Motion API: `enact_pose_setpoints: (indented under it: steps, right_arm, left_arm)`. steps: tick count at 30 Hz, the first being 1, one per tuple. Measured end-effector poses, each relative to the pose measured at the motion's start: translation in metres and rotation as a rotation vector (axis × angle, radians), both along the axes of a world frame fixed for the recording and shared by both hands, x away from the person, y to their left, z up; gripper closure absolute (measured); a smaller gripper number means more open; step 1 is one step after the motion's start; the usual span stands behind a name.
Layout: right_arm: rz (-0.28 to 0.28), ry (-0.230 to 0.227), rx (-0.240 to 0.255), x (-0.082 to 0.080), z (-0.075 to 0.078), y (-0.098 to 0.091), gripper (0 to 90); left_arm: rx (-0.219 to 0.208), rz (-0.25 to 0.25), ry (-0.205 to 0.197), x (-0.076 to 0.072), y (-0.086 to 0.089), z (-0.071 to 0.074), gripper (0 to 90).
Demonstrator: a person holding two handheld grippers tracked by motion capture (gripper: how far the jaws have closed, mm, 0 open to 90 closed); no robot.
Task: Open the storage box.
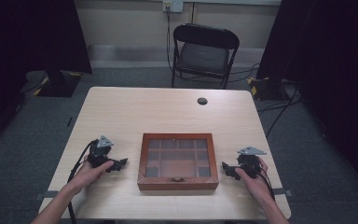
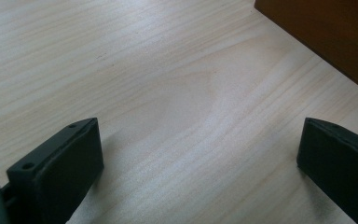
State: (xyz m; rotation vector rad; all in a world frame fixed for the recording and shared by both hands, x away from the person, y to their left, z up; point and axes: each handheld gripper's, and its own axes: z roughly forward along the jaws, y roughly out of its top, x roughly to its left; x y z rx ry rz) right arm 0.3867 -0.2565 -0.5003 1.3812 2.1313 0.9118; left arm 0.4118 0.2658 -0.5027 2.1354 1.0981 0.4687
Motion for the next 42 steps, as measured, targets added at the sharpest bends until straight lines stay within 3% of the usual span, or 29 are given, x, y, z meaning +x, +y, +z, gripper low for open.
enact_pose_setpoints:
  steps: [5,7,10,15,17,19,21,22,25,30,39,42]
  right_arm:
    - [0.019,0.019,-0.012,0.001,0.002,0.0,10.2]
    - [0.023,0.033,-0.017,0.001,0.005,0.001,15.9]
    - [0.044,0.036,-0.008,0.0,0.008,0.001,14.9]
    - [0.029,0.021,-0.009,-0.001,0.014,0.001,15.8]
    - [0.032,0.026,-0.009,0.0,0.013,0.001,15.7]
    - [0.03,0.032,-0.012,-0.001,0.013,0.001,15.7]
    - [0.034,0.034,-0.012,0.0,0.013,0.001,15.6]
    - [0.035,0.038,-0.016,0.0,0.012,0.001,15.5]
    - [0.032,0.042,-0.018,0.001,0.011,0.0,15.4]
    - [0.026,0.046,-0.025,0.001,0.01,-0.001,15.5]
    - [0.024,0.055,-0.032,0.001,0.007,-0.001,14.6]
    - [0.026,0.049,-0.029,0.001,0.006,-0.001,13.8]
  left_arm:
    - [0.0,-0.001,0.0,0.0,0.0,0.0,0.0]
    - [0.0,-0.001,0.0,0.0,0.0,0.0,0.0]
    - [0.0,0.0,0.0,0.0,0.0,0.0,0.0]
    - [0.0,0.002,0.002,0.0,0.0,0.0,0.0]
    - [0.02,0.0,0.023,0.001,-0.001,0.003,0.0]
    - [0.035,0.001,0.054,0.002,-0.003,0.008,3.8]
    - [0.035,-0.004,0.062,0.002,-0.004,0.01,17.1]
    - [0.05,-0.023,0.063,0.001,-0.005,0.014,17.1]
    - [-0.018,-0.05,0.031,-0.005,-0.012,0.028,16.5]
    - [-0.067,-0.104,0.022,-0.014,-0.025,0.042,16.4]
    - [-0.081,-0.189,-0.034,-0.023,-0.04,0.061,16.3]
    - [-0.105,-0.18,-0.045,-0.026,-0.044,0.065,16.5]
